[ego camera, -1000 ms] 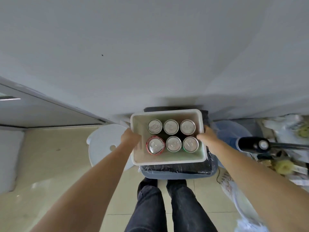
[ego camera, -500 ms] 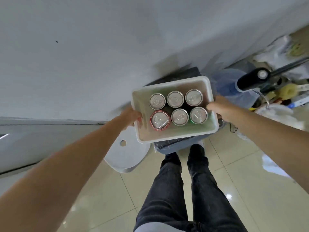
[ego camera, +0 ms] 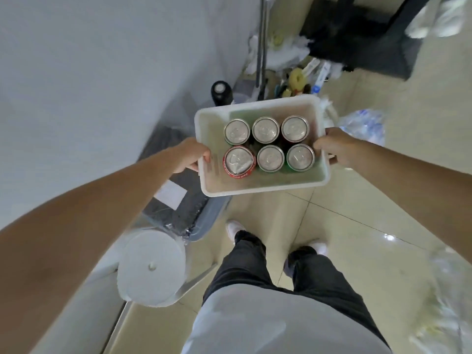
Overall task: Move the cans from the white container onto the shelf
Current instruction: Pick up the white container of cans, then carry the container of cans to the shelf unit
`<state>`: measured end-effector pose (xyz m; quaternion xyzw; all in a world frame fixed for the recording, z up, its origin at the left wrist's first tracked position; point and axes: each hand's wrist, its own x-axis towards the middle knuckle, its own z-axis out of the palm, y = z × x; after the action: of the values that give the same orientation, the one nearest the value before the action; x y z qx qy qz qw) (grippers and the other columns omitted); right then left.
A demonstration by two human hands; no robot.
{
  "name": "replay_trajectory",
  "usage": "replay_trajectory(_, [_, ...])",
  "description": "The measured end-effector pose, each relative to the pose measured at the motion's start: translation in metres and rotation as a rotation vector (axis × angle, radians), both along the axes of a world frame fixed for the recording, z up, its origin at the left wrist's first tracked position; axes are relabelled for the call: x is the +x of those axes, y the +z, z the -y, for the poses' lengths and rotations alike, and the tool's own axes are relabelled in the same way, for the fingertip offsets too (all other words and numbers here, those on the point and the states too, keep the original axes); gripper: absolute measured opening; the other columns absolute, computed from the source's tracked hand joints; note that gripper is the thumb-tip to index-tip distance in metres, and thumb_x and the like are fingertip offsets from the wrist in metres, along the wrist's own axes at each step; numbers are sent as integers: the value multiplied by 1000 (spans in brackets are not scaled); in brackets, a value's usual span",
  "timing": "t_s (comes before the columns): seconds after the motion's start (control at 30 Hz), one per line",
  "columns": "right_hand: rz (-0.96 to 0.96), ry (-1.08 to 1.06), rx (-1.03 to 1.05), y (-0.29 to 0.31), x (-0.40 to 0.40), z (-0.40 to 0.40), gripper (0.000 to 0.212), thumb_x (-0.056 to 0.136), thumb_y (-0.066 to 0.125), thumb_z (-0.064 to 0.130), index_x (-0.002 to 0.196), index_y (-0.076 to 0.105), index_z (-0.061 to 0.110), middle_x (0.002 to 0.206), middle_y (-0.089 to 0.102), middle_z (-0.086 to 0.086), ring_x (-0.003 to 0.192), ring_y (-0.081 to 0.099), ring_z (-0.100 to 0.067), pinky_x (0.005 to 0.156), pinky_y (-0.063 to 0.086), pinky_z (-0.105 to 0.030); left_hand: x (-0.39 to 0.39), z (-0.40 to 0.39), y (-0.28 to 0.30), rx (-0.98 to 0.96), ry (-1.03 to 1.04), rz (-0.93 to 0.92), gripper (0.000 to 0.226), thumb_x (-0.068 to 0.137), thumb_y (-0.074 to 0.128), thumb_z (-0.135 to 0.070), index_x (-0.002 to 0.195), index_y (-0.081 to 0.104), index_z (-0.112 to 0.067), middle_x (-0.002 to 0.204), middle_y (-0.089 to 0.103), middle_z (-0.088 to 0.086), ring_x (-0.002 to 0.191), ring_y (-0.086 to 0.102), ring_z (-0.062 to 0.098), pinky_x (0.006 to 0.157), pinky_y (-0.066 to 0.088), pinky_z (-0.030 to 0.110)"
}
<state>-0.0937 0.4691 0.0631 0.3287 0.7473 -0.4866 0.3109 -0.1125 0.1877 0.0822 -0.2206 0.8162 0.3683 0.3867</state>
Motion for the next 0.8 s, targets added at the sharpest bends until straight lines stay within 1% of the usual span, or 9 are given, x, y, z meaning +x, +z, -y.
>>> replay_trajectory(0.13, [-33, -200, 18, 29, 57, -124, 32, 77, 41, -12, 97, 55, 9, 93, 52, -13, 88, 49, -25, 59, 40, -25, -12, -133, 15, 42, -215, -39, 17, 78, 45, 9, 91, 54, 3, 72, 56, 14, 66, 58, 26, 56, 57, 30])
replay_trajectory(0.23, [-12, -335, 95, 52, 110, -218, 26, 76, 42, -14, 66, 47, 9, 67, 39, -8, 60, 38, -21, 54, 29, -23, -10, -246, 21, 68, -402, -29, 22, 77, 46, 9, 98, 51, 3, 71, 56, 14, 60, 61, 27, 58, 56, 32])
replay_trajectory(0.33, [-10, -510, 155, 71, 164, -309, 28, 75, 44, -16, 60, 43, 8, 63, 36, -8, 56, 34, -18, 52, 29, -22, 2, -364, 27, 135, -579, 12, 20, 78, 45, 8, 96, 50, 1, 71, 57, 16, 54, 63, 27, 51, 54, 30])
replay_trajectory(0.5, [-9, -805, 229, 86, 242, -432, 21, 73, 47, -16, 65, 45, 3, 66, 41, -12, 60, 43, -21, 57, 38, -23, 27, -539, 32, 126, -893, -3, 13, 77, 48, 2, 65, 51, -1, 63, 50, 14, 46, 55, 23, 51, 49, 22])
replay_trajectory(0.57, [-11, -938, 235, 87, 262, -472, 23, 75, 46, -15, 64, 44, 6, 75, 45, -14, 66, 46, -22, 59, 42, -26, 31, -603, 34, 140, -999, -1, 10, 77, 47, 3, 69, 51, 0, 63, 51, 14, 51, 53, 25, 59, 51, 25])
replay_trajectory(0.6, [-9, -999, 240, 87, 269, -491, 21, 77, 46, -14, 69, 46, 5, 83, 47, -16, 73, 49, -25, 65, 46, -31, 32, -634, 36, 143, -1049, 9, 9, 78, 46, 3, 71, 51, 1, 63, 50, 14, 53, 52, 25, 54, 52, 24])
replay_trajectory(0.67, [4, -1108, 251, 88, 278, -527, 22, 79, 46, -13, 95, 54, -1, 101, 51, -19, 94, 53, -28, 84, 49, -41, 29, -698, 39, 150, -1148, 23, 14, 80, 44, 5, 67, 50, 0, 63, 50, 15, 53, 51, 26, 36, 50, 19])
replay_trajectory(0.73, [30, -1195, 251, 86, 280, -563, 44, 80, 46, -12, 123, 50, -3, 121, 55, -22, 111, 55, -32, 96, 47, -45, 23, -758, 41, 148, -1248, 51, 17, 80, 43, 5, 65, 50, -1, 64, 51, 15, 55, 52, 26, 36, 49, 19])
replay_trajectory(0.8, [35, -1251, 248, 84, 276, -603, 48, 82, 46, -9, 130, 46, -1, 130, 54, -24, 119, 53, -36, 98, 47, -47, 15, -819, 41, 151, -1338, 65, 15, 79, 43, 4, 68, 51, -1, 66, 53, 16, 57, 54, 27, 39, 51, 20])
